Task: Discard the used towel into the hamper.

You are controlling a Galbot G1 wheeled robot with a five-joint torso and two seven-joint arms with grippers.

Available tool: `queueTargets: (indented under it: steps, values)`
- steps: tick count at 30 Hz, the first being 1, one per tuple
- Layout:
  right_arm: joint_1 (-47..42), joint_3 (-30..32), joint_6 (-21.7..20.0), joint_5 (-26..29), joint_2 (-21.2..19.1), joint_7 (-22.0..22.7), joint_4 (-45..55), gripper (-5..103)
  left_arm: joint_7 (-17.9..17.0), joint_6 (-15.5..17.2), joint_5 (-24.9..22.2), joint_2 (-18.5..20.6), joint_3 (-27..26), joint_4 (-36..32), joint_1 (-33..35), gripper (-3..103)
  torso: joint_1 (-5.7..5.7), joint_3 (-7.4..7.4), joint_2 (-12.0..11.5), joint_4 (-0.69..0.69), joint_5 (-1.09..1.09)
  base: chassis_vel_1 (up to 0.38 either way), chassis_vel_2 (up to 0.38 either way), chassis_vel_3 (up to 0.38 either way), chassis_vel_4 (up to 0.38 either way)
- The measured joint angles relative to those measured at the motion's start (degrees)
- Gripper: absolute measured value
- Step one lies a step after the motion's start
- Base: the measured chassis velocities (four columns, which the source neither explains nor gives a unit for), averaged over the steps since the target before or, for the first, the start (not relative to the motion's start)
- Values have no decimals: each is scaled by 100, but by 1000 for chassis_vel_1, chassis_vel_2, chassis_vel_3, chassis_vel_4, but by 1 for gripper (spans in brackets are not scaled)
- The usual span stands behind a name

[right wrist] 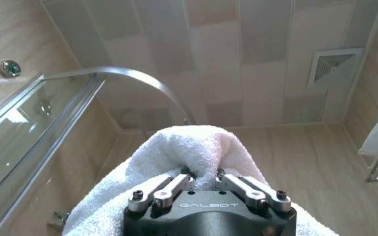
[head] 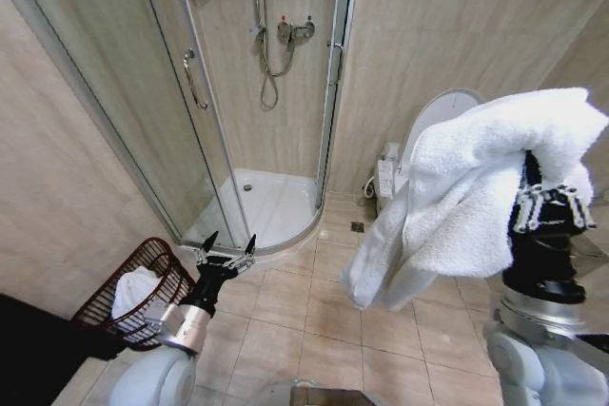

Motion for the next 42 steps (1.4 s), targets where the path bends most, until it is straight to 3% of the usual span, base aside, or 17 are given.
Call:
queueTargets:
  steps: [42]
  values:
    - [-11,-28,11,7,32,-7,2,12,0,0,0,0,0,0,0,100,502,627,1128,0,0,30,31,30,31]
